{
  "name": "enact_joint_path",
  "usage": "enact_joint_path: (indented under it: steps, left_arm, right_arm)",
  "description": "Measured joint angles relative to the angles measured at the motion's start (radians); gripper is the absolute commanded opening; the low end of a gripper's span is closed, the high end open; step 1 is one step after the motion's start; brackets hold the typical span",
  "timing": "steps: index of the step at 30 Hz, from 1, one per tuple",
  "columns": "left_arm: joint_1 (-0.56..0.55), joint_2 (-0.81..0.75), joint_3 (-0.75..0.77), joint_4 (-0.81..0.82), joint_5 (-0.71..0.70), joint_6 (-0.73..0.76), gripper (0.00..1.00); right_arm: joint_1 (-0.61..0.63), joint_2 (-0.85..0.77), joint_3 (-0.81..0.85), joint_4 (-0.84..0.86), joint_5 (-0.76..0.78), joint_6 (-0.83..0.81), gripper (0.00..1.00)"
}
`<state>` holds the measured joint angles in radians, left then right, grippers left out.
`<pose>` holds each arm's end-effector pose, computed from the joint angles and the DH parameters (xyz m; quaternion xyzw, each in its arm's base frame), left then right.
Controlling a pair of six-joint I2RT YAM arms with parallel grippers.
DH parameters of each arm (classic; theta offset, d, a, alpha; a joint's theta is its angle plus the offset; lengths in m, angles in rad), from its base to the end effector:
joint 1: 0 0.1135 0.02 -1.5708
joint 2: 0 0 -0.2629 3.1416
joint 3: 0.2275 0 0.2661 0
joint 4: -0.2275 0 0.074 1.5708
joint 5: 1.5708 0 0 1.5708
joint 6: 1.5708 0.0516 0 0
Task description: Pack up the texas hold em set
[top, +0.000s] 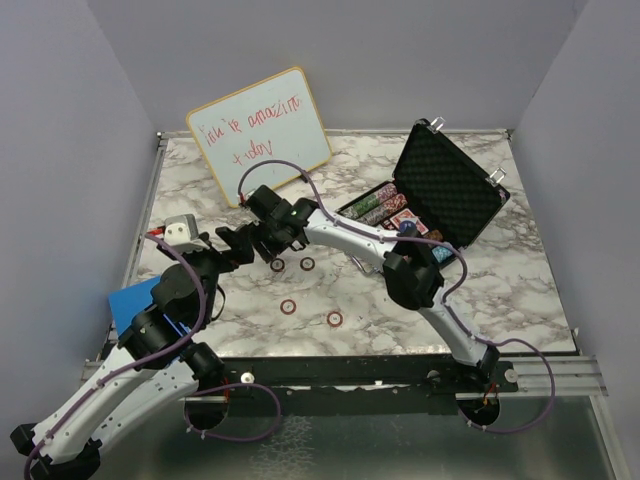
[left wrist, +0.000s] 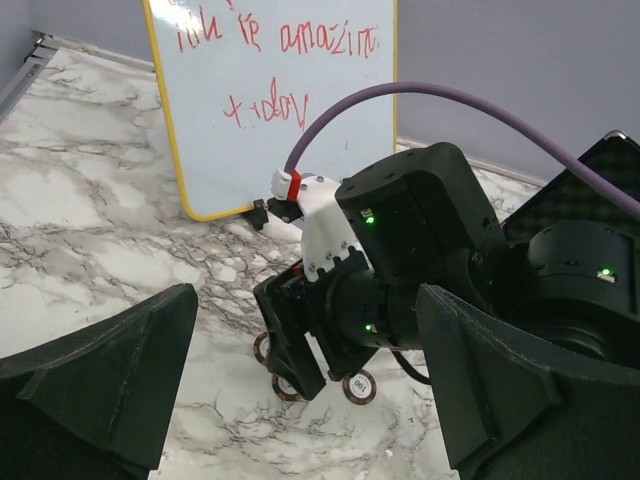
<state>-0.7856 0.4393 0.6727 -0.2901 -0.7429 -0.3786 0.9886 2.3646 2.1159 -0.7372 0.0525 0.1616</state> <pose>0.1182 -0.0688 0.3373 -0.1072 0.7137 -0.1314 0.6796 0.3007 0.4519 0.1875 -0.3777 0.8796 0.1357 0.2555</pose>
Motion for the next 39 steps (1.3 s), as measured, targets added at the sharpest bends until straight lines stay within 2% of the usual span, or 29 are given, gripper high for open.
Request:
enact_joint_path:
  steps: [7, 13, 18, 22, 30, 39]
  left_arm:
    - [0.000, -0.024, -0.002, -0.004, -0.023, -0.006, 0.99]
    - [0.000, -0.024, -0.003, -0.006, -0.031, -0.007, 0.99]
    - [0.000, -0.024, -0.008, -0.007, -0.032, -0.011, 0.99]
    - [0.000, -0.023, -0.011, -0.008, -0.032, -0.014, 0.99]
    - [0.000, -0.010, -0.012, -0.008, -0.031, -0.021, 0.99]
    - [0.000, -0.009, -0.016, -0.009, -0.030, -0.029, 0.99]
  right_arm:
    - [0.010, 0.113, 0.108, 0.084, 0.068, -0.003, 0.61]
    - [0.008, 0.223, 0.232, 0.050, 0.099, 0.000, 0.57]
    - [0.005, 0.239, 0.272, -0.018, 0.096, 0.015, 0.40]
    - [0.005, 0.238, 0.270, -0.038, 0.086, 0.022, 0.35]
    - [0.005, 0.132, 0.102, -0.059, 0.019, -0.021, 0.35]
    - [0.005, -0.086, -0.249, -0.135, -0.107, -0.112, 0.38]
